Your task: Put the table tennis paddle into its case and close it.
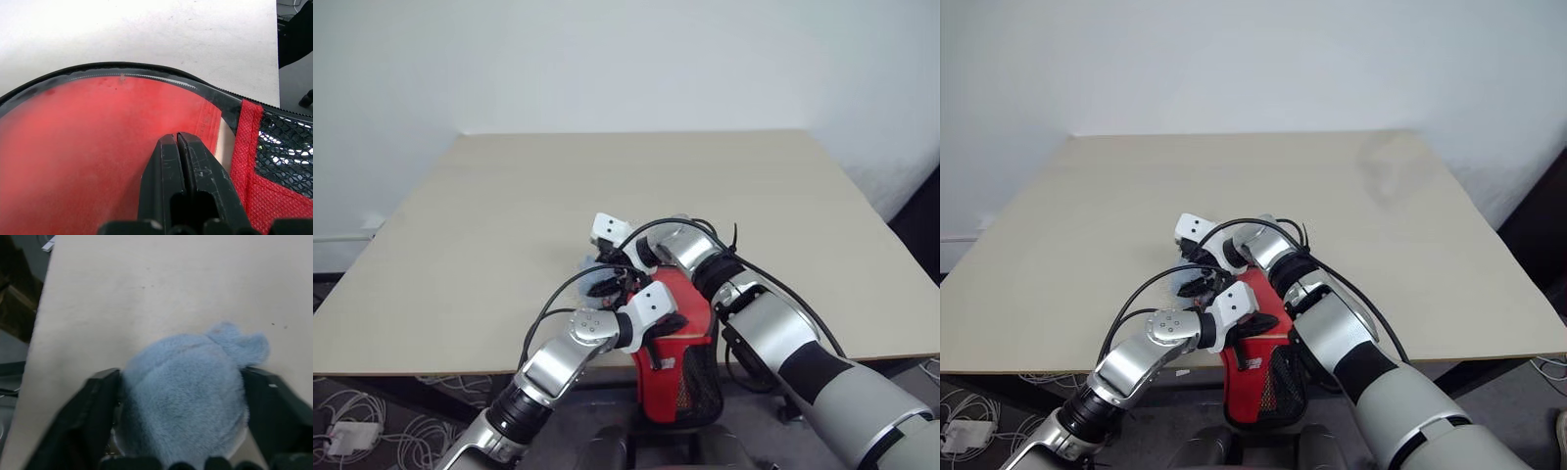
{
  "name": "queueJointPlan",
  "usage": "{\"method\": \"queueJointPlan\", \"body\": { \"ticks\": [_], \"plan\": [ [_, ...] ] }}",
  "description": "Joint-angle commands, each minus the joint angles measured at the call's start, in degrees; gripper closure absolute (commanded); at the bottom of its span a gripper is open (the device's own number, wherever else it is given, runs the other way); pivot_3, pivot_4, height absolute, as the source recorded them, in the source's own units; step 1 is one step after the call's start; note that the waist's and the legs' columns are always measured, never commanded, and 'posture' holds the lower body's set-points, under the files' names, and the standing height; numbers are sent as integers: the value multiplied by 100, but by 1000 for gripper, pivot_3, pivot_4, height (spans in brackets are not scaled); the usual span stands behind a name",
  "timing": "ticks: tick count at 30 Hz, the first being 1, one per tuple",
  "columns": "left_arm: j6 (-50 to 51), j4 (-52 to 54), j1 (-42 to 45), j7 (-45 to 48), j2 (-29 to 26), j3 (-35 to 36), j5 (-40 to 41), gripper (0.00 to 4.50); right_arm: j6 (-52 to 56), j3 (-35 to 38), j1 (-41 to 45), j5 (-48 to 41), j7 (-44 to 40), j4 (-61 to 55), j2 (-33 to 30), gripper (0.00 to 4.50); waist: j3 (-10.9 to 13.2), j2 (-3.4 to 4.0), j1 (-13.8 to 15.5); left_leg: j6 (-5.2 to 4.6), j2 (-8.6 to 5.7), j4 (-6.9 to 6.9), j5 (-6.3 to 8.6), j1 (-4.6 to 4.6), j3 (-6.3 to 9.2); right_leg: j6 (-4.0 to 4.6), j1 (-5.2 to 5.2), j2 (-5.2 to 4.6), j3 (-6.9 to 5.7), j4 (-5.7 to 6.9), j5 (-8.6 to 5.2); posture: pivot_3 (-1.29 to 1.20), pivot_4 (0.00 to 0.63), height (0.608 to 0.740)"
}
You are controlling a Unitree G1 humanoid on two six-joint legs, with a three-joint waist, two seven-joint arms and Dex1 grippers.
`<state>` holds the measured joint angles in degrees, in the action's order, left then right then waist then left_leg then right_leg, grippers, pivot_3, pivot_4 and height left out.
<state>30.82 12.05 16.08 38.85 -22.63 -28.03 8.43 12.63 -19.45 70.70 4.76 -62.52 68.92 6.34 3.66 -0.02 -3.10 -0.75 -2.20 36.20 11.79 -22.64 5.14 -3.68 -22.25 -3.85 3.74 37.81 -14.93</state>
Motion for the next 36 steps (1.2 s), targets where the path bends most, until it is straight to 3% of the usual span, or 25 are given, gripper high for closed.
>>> {"method": "queueJointPlan", "body": {
  "ticks": [1, 6, 9, 22, 36],
  "plan": [
    [0, 126, 3, 12, -9, 92, -78, 4500, -155, 192, 315, 31, 121, 2, 63, 2444, 0, 0, 0, 0, 0, 0, 0, 0, 0, 0, 0, 0, 0, 0, 0, 0, 0, 734],
    [-12, 77, 30, 20, 11, 100, -124, 4500, -280, 298, 445, 35, 317, 82, 88, 3947, 0, 0, -1, 0, 0, 0, 0, 0, 0, 0, 0, 0, 0, 0, 0, 0, 0, 734],
    [-32, 46, 42, 26, 25, 98, -151, 4500, -402, 410, 542, 30, 665, 140, 110, 4498, 0, 0, -5, 0, 0, -1, 0, 0, 0, 0, 0, 1, 0, 0, 0, 0, 0, 734],
    [-65, -56, 109, 37, 113, 86, -193, 4500, -901, 518, 606, 384, 2007, 395, 132, 4498, -1, 1, -118, 8, 2, -8, -6, 0, 7, 3, -4, 5, 0, 6, 2, 0, 0, 734],
    [-499, -742, 142, -359, 448, 392, -384, 4500, -1065, 420, 379, 733, 1639, 397, 158, 4498, -3, 1, -118, 7, 2, -5, -7, 2, 7, 6, -1, 5, 1, 6, 3, 0, 0, 734]
  ]
}}
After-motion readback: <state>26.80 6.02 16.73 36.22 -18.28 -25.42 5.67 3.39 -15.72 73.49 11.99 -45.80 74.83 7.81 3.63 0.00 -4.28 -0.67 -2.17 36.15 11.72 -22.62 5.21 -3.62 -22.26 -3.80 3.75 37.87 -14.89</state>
